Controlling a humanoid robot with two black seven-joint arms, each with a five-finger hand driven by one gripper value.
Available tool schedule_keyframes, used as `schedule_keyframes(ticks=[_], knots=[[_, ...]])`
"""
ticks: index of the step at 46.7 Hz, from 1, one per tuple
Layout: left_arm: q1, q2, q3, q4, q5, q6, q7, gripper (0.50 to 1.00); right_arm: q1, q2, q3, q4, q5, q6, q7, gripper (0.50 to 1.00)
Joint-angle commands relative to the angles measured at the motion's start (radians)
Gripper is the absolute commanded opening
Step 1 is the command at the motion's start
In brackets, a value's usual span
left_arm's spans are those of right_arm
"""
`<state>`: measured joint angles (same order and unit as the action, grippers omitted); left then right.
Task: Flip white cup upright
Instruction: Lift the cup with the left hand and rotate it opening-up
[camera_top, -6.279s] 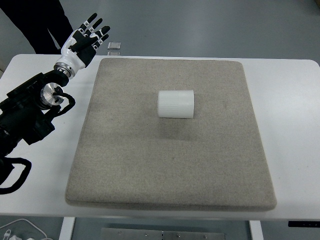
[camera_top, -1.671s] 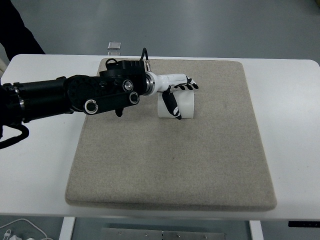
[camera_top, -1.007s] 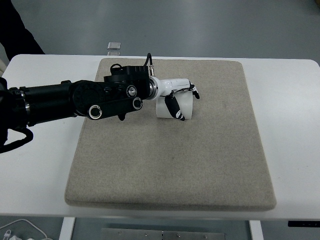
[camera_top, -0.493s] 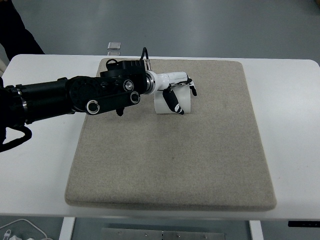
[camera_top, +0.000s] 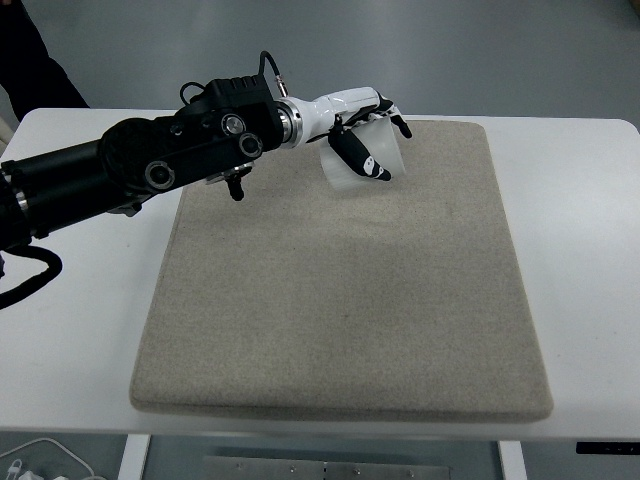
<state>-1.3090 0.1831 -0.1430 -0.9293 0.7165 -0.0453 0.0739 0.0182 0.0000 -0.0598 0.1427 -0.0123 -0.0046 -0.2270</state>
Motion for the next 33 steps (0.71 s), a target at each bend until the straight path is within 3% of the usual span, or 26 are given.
schedule_keyframes(ticks=[1, 17, 33], knots=[[0.023, 0.003, -0.046, 0.000, -0.052, -0.002, -0.016, 0.568, -0.001, 0.000, 0.000, 0.000, 0.000, 0.000, 0.000, 0.930], [0.137, 0.004, -0.248, 0.029, -0.193, -0.047, -0.066, 0.578, -0.001, 0.000, 0.000, 0.000, 0.000, 0.000, 0.000, 0.930], [0.272, 0.001, -0.405, 0.059, -0.193, -0.105, -0.170, 0.611, 0.000, 0.000, 0.000, 0.000, 0.000, 0.000, 0.000, 0.930]])
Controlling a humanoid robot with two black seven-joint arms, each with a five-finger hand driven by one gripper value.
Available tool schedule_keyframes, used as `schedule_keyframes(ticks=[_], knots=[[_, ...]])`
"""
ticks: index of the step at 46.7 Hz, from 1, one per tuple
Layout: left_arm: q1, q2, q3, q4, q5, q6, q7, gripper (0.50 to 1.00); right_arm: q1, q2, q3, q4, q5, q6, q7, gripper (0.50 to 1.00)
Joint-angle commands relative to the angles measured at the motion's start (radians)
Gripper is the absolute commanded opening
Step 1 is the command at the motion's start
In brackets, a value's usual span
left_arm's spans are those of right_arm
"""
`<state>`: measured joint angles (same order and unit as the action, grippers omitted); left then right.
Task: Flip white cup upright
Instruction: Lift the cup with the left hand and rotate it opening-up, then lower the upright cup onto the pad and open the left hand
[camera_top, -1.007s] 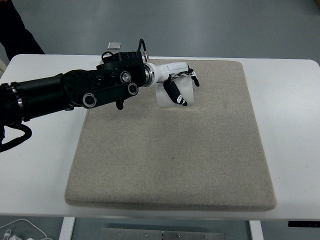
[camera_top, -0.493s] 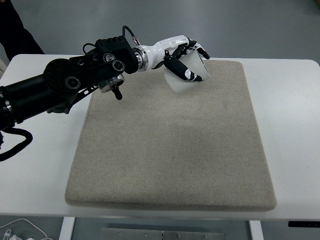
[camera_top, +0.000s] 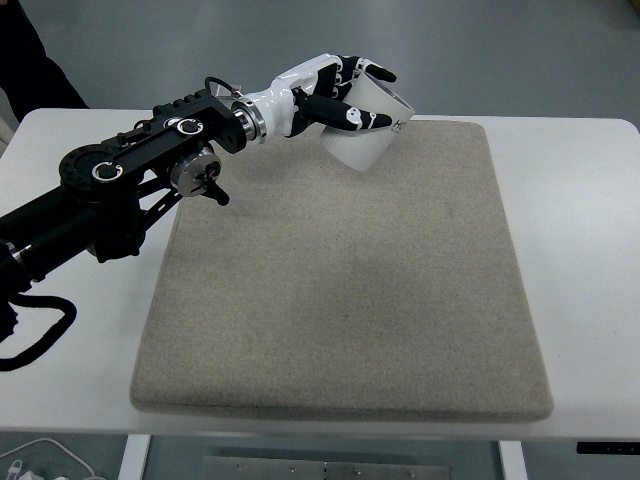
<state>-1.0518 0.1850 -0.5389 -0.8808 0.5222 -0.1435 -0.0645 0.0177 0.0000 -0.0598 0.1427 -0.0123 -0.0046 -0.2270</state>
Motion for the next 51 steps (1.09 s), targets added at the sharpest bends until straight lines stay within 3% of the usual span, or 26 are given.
schedule_keyframes(ticks=[1, 11, 41, 51], knots=[[0.019, -0.001, -0.010, 0.017, 0.001, -0.010, -0.046, 0.611, 0.001, 0.000, 0.000, 0.000, 0.000, 0.000, 0.000, 0.930], [0.059, -0.002, -0.012, 0.068, 0.012, -0.031, -0.211, 0.608, -0.001, 0.000, 0.000, 0.000, 0.000, 0.000, 0.000, 0.930], [0.145, -0.002, 0.004, 0.181, 0.134, -0.025, -0.546, 0.598, -0.001, 0.000, 0.000, 0.000, 0.000, 0.000, 0.000, 0.930], [0.157, -0.012, 0.004, 0.215, 0.228, -0.002, -0.546, 0.600, 0.001, 0.000, 0.000, 0.000, 0.000, 0.000, 0.000, 0.930]])
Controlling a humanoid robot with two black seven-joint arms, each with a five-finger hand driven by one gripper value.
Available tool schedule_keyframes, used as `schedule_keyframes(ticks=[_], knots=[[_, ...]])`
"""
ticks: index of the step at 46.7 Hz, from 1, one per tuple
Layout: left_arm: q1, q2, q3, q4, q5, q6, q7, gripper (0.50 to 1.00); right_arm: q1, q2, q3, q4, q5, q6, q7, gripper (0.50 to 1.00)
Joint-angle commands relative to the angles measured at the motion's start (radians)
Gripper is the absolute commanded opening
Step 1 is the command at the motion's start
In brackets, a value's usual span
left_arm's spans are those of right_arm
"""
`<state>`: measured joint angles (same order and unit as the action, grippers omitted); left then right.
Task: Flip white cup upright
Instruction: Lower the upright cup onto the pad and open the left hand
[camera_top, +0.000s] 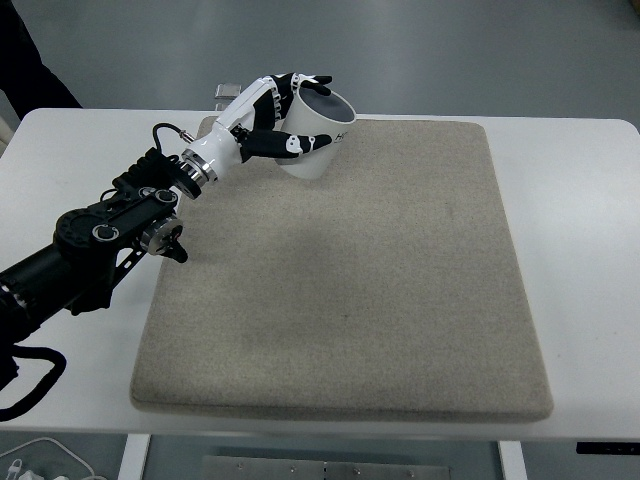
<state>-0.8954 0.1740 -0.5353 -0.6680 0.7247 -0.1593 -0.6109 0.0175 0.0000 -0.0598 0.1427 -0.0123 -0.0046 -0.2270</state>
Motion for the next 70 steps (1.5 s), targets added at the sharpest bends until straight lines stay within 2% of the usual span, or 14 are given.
schedule_keyframes(ticks=[1, 12, 19, 43, 47, 54, 62, 64, 70], knots=[[0.001, -0.002, 0.000, 0.002, 0.033, 0.020, 0.000, 0.600, -0.001, 0.000, 0.000, 0.000, 0.000, 0.000, 0.000, 0.930], [0.003, -0.005, 0.027, 0.002, 0.067, 0.047, 0.000, 0.598, 0.001, 0.000, 0.000, 0.000, 0.000, 0.000, 0.000, 0.930], [0.024, -0.016, 0.069, 0.002, 0.075, 0.112, 0.000, 0.600, 0.001, 0.000, 0.000, 0.000, 0.000, 0.000, 0.000, 0.930], [0.067, -0.042, 0.069, 0.001, 0.076, 0.124, 0.000, 0.626, 0.001, 0.000, 0.000, 0.000, 0.000, 0.000, 0.000, 0.930], [0.067, -0.042, 0.069, 0.001, 0.075, 0.127, 0.000, 0.675, 0.001, 0.000, 0.000, 0.000, 0.000, 0.000, 0.000, 0.930], [0.073, -0.042, 0.069, 0.001, 0.075, 0.132, 0.000, 0.812, -0.001, 0.000, 0.000, 0.000, 0.000, 0.000, 0.000, 0.930], [0.075, -0.042, 0.067, 0.001, 0.075, 0.158, 0.000, 0.853, -0.001, 0.000, 0.000, 0.000, 0.000, 0.000, 0.000, 0.930], [0.076, -0.042, 0.066, -0.004, 0.071, 0.161, 0.000, 0.953, 0.001, 0.000, 0.000, 0.000, 0.000, 0.000, 0.000, 0.930], [0.079, -0.042, 0.058, -0.007, 0.068, 0.161, 0.000, 0.975, -0.001, 0.000, 0.000, 0.000, 0.000, 0.000, 0.000, 0.930]])
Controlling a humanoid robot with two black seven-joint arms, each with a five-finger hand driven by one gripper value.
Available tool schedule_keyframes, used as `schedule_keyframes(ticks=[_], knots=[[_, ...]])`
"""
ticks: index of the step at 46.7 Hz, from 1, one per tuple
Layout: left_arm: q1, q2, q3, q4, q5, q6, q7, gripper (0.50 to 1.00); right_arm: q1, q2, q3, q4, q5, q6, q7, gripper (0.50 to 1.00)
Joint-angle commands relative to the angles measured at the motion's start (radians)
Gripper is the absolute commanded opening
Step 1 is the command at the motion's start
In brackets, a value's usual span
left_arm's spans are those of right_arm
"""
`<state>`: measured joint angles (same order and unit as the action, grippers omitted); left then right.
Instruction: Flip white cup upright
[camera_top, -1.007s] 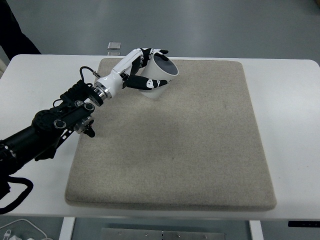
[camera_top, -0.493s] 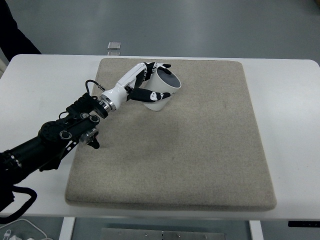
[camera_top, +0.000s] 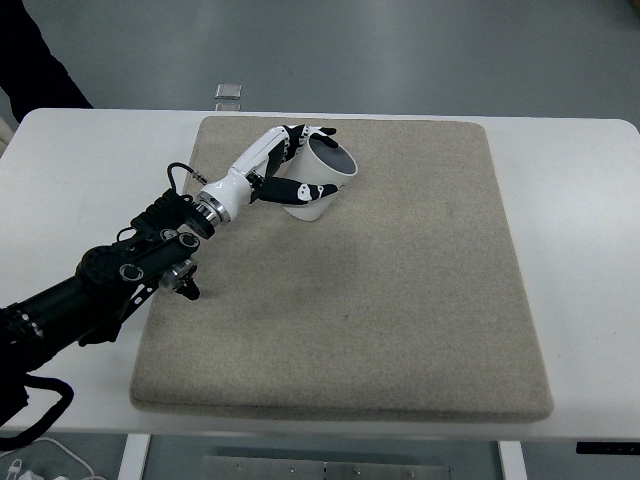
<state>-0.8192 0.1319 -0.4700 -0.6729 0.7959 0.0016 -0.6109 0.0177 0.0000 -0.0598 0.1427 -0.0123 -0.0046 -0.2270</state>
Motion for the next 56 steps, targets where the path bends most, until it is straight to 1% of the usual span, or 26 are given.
schedule_keyframes(ticks=[1, 3, 31, 56], knots=[[0.006, 0.000, -0.009, -0.004, -0.004, 0.000, 0.000, 0.979, 0.001, 0.000, 0.000, 0.000, 0.000, 0.000, 0.000, 0.930], [0.006, 0.000, -0.012, -0.004, -0.006, 0.000, 0.000, 0.992, -0.001, 0.000, 0.000, 0.000, 0.000, 0.000, 0.000, 0.930], [0.006, 0.000, -0.022, -0.011, -0.009, 0.000, 0.000, 0.994, -0.001, 0.000, 0.000, 0.000, 0.000, 0.000, 0.000, 0.930], [-0.011, 0.025, -0.107, -0.089, -0.010, -0.011, 0.000, 0.994, -0.001, 0.000, 0.000, 0.000, 0.000, 0.000, 0.000, 0.930]])
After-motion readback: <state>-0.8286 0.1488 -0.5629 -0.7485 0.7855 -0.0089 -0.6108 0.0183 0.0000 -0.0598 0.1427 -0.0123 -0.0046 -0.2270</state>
